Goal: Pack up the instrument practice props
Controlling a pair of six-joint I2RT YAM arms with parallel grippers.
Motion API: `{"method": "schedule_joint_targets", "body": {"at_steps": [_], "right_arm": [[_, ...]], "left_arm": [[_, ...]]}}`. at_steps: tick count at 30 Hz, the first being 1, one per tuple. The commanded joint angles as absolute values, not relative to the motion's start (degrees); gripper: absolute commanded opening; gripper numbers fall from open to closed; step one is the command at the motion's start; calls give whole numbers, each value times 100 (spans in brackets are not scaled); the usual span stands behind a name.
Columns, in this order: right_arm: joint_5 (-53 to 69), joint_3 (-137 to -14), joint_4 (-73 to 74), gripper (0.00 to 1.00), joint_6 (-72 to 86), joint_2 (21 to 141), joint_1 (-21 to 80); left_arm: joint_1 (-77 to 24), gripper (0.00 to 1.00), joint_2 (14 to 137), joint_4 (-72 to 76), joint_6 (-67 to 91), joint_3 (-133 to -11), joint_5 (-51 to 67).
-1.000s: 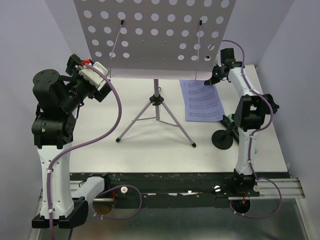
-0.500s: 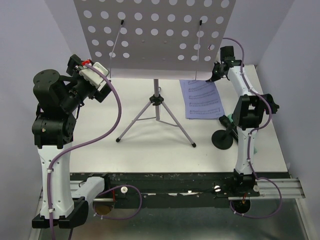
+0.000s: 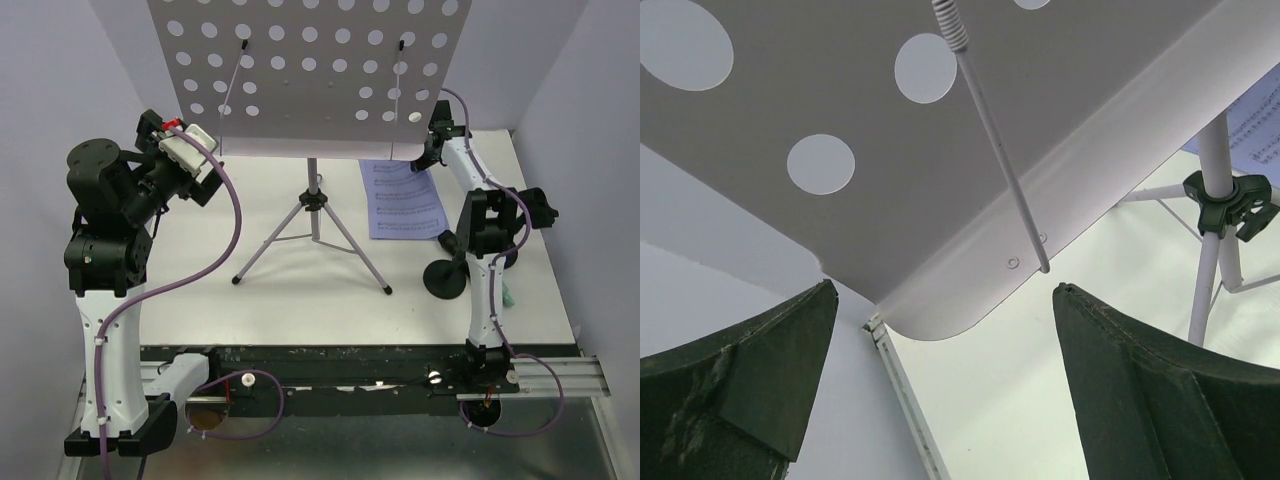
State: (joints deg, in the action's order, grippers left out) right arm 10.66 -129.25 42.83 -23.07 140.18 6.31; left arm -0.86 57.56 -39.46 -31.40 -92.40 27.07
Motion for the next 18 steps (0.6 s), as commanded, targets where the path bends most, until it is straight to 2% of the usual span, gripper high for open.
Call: {"method": "schedule_joint_targets", "body": {"at_steps": [1,7,15,18], "right_arm": [[677,-13183,4104,0,-2601,14203,747],[413,-13631,4254,0,-2540,14467,756],[176,-13632,4210,1,-2593,14546,826],[35,-13588,4193,7,-2584,14555,861]], "left_arm": [[114,99,5809,-4008,-2901,-9395,3005],[255,99,5827,-3938,-2690,-9422,3146],[290,99,5783,-3859,-2602,-9316,3199],[307,99,5757,-3832,-2558,-9281,3243]]}}
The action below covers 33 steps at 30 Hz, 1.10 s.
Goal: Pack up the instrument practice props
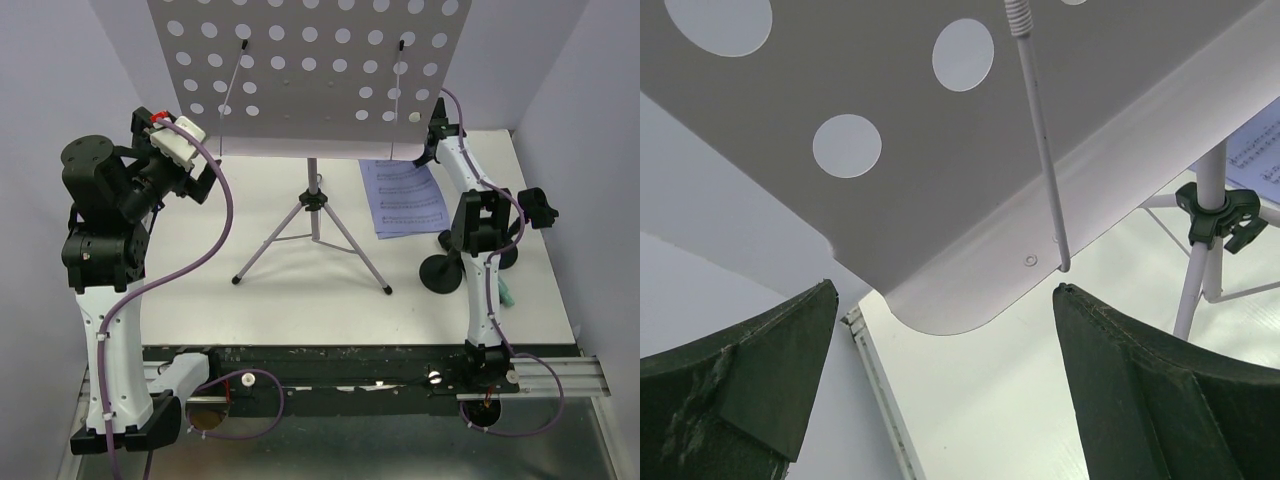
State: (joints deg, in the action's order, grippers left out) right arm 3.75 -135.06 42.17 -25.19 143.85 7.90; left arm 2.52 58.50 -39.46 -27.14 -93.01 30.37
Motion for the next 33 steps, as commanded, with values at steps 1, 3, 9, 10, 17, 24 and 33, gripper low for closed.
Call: {"method": "schedule_joint_targets", "body": {"at_steps": [1,3,9,10,17,24,33], "right_arm": [[-156,-13570,4166,11,-2575,14555,861],[-316,-13562,4122,20,-2532,14537,879],[-466,-13474,4104,31,-2470,14467,888],[-492,-13465,4113,32,-2452,14449,888],[-1053,-13368,3964,47,-2399,14335,905],[-1512,-12956,3700,67,-2812,14010,897],[-1328,-12788,3762,81,-2690,13492,852]], "left_arm": [[308,99,5748,-3841,-2549,-9281,3252],[308,99,5722,-3841,-2531,-9246,3261],[308,99,5625,-3797,-2514,-9150,3252],[308,99,5608,-3788,-2496,-9141,3269],[299,99,5546,-3761,-2347,-9105,3471],[264,99,5370,-3727,-2206,-8939,3761],[185,99,5186,-3612,-2030,-8930,4078]]}}
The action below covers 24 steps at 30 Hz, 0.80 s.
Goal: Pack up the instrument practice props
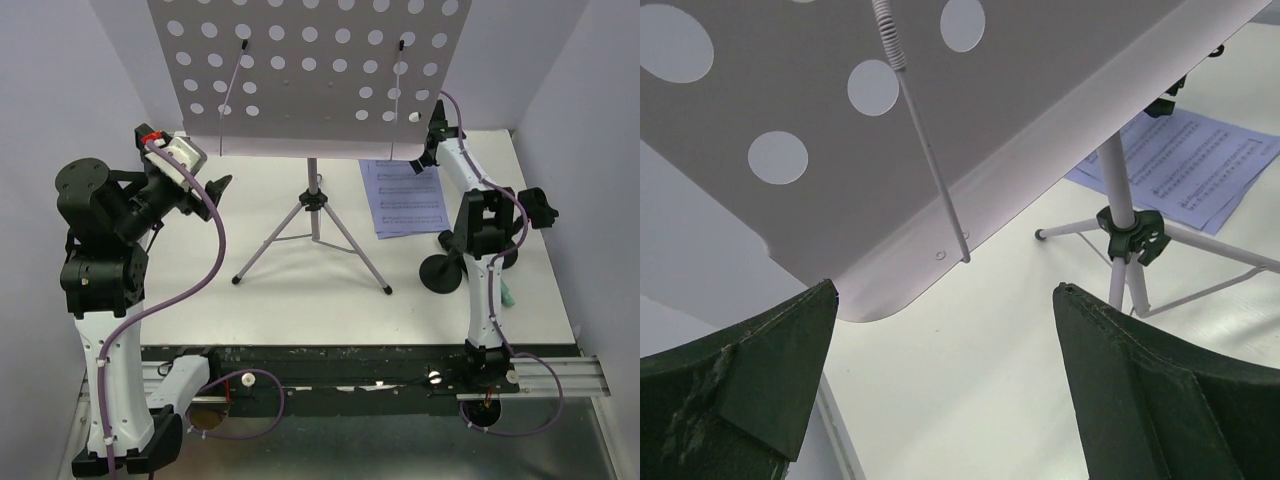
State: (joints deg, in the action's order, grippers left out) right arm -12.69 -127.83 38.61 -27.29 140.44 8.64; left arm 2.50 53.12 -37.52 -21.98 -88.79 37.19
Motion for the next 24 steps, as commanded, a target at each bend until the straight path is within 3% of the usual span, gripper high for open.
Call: {"method": "schedule_joint_targets", "body": {"at_steps": [1,4,10,16,24], "right_arm": [[-1275,-12805,3788,84,-2663,13422,861],[-1003,-12744,3893,99,-2619,13158,852],[-730,-12227,3920,100,-2470,12324,800],[-291,-11708,4455,100,-1856,11366,721],[982,-10935,4984,94,-1116,9934,589]], "left_arm": [[150,99,5159,-3612,-2048,-8938,4069],[36,99,5080,-3735,-2319,-8921,4297],[9,99,5106,-3963,-2654,-9044,4701],[-202,92,5369,-4692,-3136,-9158,5474],[-658,89,5722,-7205,-5648,-9073,5556]]}}
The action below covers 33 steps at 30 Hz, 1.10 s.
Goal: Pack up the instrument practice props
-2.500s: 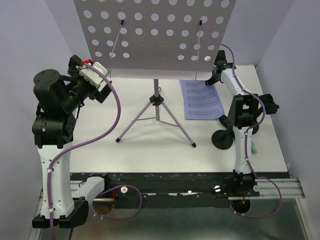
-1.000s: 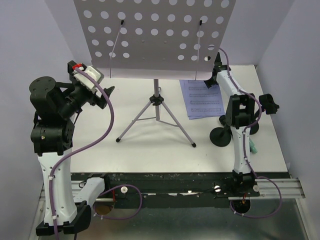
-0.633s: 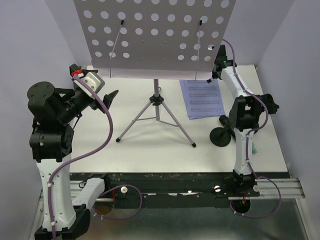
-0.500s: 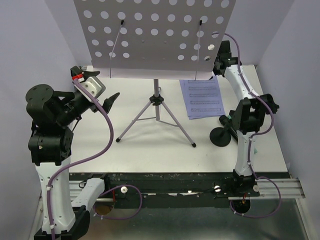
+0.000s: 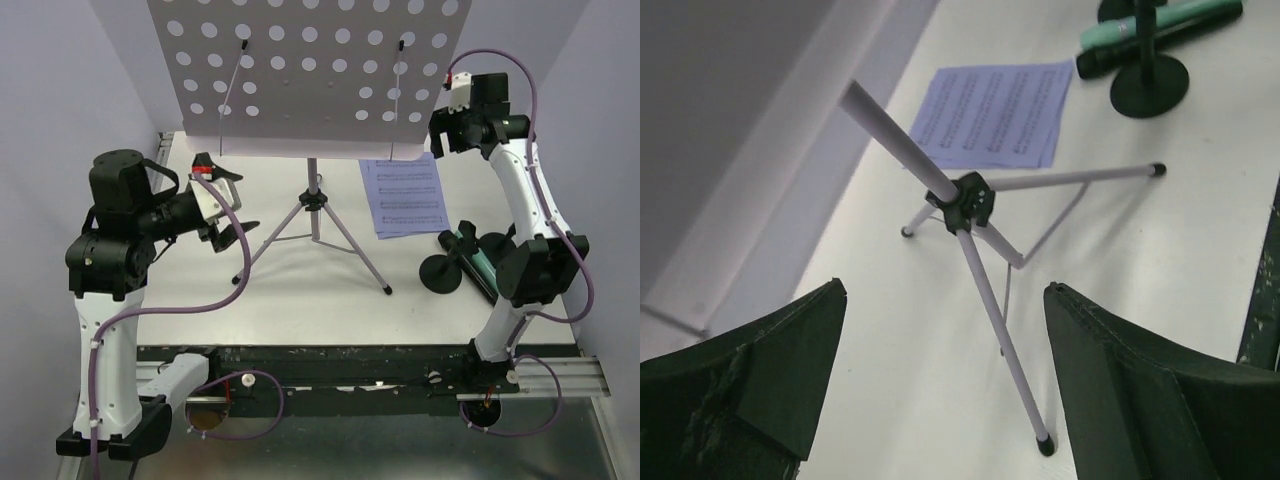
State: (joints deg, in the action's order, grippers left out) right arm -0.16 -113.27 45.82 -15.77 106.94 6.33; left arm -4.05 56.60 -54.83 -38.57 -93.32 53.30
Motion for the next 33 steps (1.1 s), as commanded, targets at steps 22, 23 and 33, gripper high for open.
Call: {"method": "schedule_joint_targets", "body": {"at_steps": [22,23,33], "right_arm": [[4034,-6336,2505,91,-3191,7461,2196],[4034,-6424,2435,91,-3190,7601,2302],[3779,-6618,1872,91,-3208,8525,3032]], "left_arm": [[-1503,96,5677,-1785,-2427,-4650,2847],[-1503,96,5739,-1680,-2339,-4606,2882],[-1503,96,6301,-1081,-2759,-4509,2514]]}}
